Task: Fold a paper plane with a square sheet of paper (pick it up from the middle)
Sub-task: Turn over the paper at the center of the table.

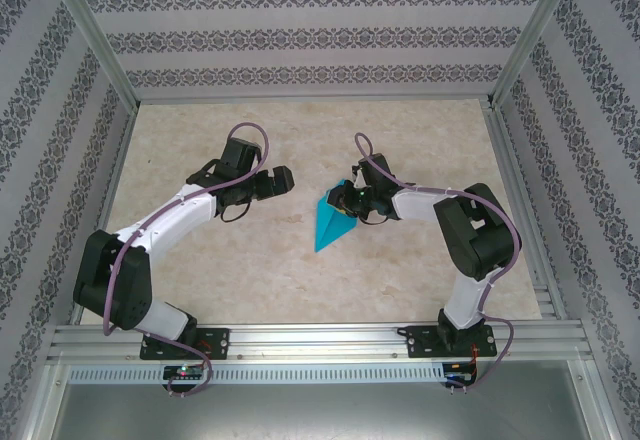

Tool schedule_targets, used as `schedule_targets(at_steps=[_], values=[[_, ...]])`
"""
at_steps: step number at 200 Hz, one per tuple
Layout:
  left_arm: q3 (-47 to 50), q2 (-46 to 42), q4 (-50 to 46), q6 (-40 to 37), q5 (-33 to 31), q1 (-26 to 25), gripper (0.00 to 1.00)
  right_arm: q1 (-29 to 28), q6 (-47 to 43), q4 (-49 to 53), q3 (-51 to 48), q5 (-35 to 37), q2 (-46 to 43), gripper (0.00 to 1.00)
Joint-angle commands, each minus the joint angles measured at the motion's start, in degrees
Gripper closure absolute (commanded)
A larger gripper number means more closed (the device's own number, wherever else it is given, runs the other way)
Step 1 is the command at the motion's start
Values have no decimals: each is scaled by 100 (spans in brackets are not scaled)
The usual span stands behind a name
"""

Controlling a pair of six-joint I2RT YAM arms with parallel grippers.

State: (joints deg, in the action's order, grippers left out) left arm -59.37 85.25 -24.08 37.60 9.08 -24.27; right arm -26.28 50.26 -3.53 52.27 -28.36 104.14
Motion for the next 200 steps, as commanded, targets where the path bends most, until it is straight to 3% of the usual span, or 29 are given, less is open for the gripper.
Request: schedule_targets(at_steps=[1, 64, 118, 163, 176, 200], values=[[14, 96, 308, 10, 548, 85, 0, -96, 123, -564, -187, -93, 80, 81], [587, 28, 1337, 394, 1983, 328, 0, -72, 116, -1200, -368, -339, -368, 97], [722, -7, 2319, 842, 3364, 368, 0, 173, 755, -2356, -551, -1045, -1410, 98], [949, -163, 3657, 1475, 4083, 354, 0, 220, 1383, -3036, -431, -1302, -1744, 97], [989, -214, 3914, 1618, 4161, 350, 4, 215, 1497, -3165, -411, -1351, -1771, 97], [1087, -246, 4436, 1988, 4225, 346, 20, 220, 1595, -3235, -372, -1454, -1751, 96]])
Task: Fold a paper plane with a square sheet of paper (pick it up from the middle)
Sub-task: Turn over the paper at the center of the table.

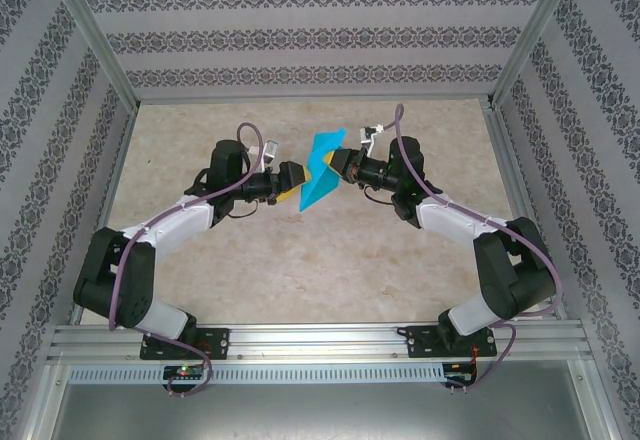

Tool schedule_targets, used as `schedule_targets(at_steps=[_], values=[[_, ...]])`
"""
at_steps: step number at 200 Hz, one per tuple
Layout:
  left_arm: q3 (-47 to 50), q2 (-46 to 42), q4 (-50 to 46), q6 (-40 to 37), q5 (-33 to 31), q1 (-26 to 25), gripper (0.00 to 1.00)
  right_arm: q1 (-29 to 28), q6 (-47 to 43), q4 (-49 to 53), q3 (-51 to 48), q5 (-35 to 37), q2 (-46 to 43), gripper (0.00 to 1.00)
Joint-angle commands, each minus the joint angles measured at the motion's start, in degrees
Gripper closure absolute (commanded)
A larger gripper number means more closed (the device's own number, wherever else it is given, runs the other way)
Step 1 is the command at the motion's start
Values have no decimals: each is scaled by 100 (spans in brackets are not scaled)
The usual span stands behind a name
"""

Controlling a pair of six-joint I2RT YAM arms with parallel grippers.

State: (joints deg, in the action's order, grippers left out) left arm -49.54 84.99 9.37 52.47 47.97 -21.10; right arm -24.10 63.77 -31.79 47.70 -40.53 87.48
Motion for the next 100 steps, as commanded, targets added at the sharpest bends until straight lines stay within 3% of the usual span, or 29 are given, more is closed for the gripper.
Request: schedule_targets(at_steps=[1, 30, 100], values=[[112, -215, 1115, 519, 341, 28, 20, 1, 243, -412, 87, -241, -84, 96], [268, -141, 2094, 1213, 514, -19, 27, -8, 335, -466, 86, -306, -57, 96], [151, -124, 1932, 1238, 564, -120, 30, 2, 496, -675, 72, -305, 35, 95]])
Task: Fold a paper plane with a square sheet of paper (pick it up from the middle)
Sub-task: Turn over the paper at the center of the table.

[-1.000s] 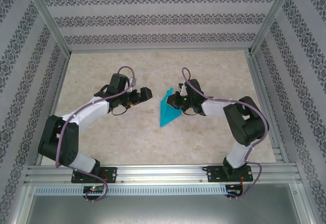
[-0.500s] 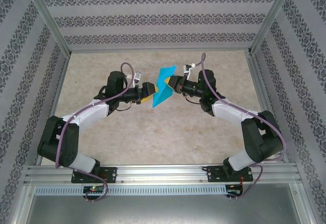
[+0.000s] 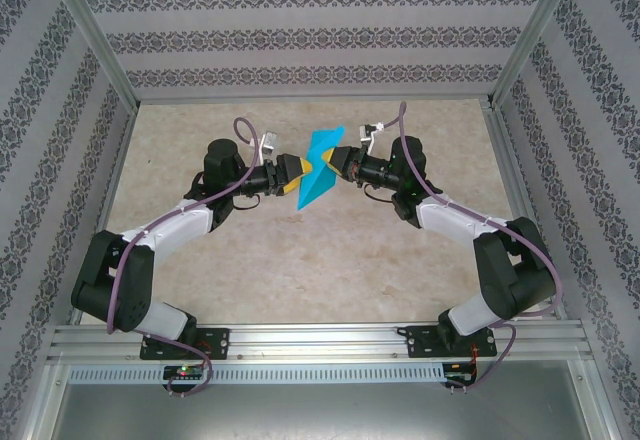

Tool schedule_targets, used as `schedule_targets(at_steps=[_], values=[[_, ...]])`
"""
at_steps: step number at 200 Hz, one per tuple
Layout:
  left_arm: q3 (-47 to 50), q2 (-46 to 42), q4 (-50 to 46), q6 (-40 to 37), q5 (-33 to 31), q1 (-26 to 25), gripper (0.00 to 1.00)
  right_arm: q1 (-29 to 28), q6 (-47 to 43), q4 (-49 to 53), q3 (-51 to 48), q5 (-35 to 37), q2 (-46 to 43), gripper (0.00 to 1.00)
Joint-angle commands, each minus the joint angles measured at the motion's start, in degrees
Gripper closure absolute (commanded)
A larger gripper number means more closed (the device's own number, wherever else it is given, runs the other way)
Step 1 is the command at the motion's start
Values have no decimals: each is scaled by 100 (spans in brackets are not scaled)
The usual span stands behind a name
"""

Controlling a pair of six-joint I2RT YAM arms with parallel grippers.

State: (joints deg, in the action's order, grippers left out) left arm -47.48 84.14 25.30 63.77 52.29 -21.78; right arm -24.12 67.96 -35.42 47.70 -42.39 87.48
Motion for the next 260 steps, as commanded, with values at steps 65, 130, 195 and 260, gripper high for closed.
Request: schedule_targets(at_steps=[65, 130, 195, 260], values=[[-68, -49, 544, 119, 168, -64, 58, -32, 112, -473, 41, -217, 146, 94], [-73, 43, 516, 49, 75, -64, 83, 30, 71, -169, 17, -203, 130, 90], [-615, -261, -2449, -2069, -863, -63, 95, 360, -1495, 3029, 240, 1000, -829, 45], [-2270, 48, -6620, -4056, -5045, -654, 97, 433, -2502, 4744, 244, 2811, -1424, 16]])
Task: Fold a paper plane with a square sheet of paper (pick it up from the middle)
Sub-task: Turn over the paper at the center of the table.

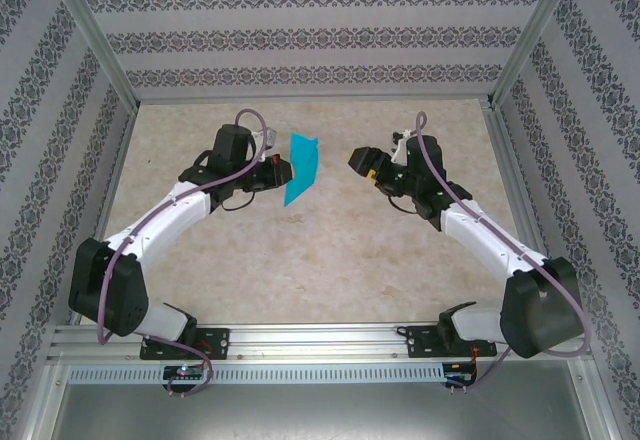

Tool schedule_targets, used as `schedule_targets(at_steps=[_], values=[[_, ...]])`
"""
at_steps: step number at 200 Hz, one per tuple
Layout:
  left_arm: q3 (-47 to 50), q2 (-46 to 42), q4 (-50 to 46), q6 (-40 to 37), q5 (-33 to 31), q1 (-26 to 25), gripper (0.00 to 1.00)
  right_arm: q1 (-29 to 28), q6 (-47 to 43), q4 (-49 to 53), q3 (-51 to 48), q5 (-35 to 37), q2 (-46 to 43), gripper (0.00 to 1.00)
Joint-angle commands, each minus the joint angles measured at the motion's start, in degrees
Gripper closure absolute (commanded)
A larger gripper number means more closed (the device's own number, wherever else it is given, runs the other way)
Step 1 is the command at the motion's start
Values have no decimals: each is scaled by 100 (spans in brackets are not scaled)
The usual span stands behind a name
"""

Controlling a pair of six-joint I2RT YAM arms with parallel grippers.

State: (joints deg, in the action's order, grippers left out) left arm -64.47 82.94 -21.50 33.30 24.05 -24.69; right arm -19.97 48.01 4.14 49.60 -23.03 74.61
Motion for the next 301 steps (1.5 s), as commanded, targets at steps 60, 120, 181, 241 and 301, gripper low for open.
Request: schedule_targets(at_steps=[60, 120, 181, 241, 301], values=[[-1870, 1683, -3848, -367, -5840, -1300, 100, 123, -583, 1071, -109, 1430, -183, 15], [-2595, 3074, -4190, 452, -5686, -1504, 96, 472, -494, 1098, -398, 1425, -201, 14], [-3051, 3782, -3632, 315, -3888, -1480, 75, 572, -455, 1117, -443, 1390, -103, 15], [-2752, 3443, -2721, 65, -1967, -966, 65, 389, -316, 867, -415, 1142, 252, 17], [-1976, 2105, -1832, 228, -564, -56, 54, -1126, -83, 419, 164, 1449, 1132, 33]])
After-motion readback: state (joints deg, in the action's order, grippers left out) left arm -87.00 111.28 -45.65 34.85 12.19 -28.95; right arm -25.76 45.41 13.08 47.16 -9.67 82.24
